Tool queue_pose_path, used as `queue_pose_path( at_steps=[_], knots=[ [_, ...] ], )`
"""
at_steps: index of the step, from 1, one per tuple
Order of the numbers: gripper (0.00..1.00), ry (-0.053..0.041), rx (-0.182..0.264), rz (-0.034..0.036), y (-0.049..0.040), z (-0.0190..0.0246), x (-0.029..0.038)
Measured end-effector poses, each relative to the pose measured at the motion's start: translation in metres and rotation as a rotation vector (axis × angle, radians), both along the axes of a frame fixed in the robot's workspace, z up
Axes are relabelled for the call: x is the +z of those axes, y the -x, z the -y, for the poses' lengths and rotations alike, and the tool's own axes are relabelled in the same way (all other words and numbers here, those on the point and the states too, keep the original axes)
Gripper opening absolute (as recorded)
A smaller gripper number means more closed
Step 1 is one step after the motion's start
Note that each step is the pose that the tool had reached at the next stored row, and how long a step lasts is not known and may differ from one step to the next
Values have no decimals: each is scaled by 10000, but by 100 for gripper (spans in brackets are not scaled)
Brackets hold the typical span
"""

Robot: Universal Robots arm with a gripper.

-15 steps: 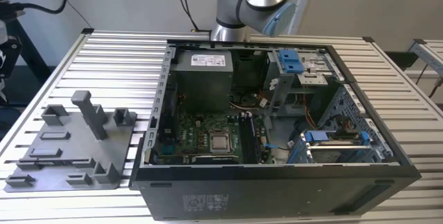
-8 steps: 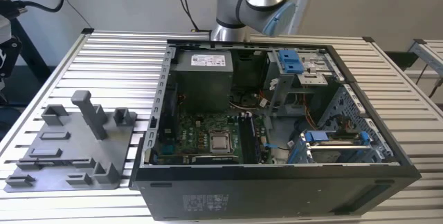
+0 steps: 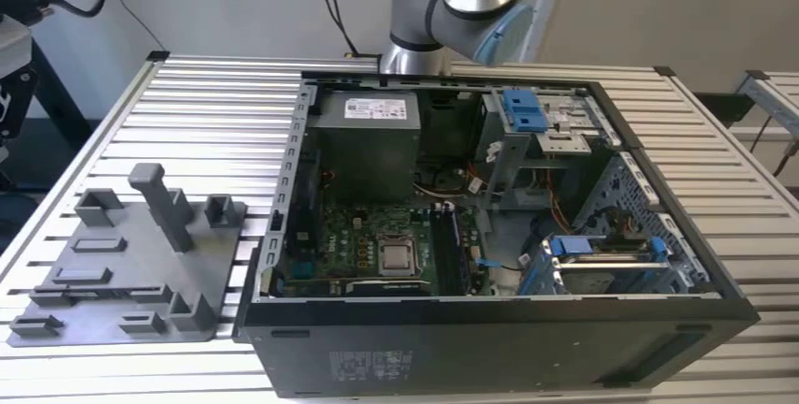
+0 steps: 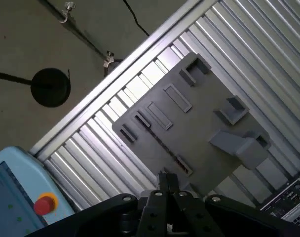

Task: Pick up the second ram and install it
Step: 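Pick up the second ram and move it above second insertion slot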

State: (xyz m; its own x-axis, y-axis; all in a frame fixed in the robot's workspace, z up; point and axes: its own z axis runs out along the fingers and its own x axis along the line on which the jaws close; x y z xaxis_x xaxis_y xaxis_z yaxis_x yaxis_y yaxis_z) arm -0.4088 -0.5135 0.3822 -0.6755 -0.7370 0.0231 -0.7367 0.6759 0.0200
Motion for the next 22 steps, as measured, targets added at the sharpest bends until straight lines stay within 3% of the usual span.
queue_pose_path(
  at_steps=[14,22],
  knots=[
    [11,35,1524,0,0,-8,-5],
    [11,39,2243,60,5,-93,-43]
  ],
)
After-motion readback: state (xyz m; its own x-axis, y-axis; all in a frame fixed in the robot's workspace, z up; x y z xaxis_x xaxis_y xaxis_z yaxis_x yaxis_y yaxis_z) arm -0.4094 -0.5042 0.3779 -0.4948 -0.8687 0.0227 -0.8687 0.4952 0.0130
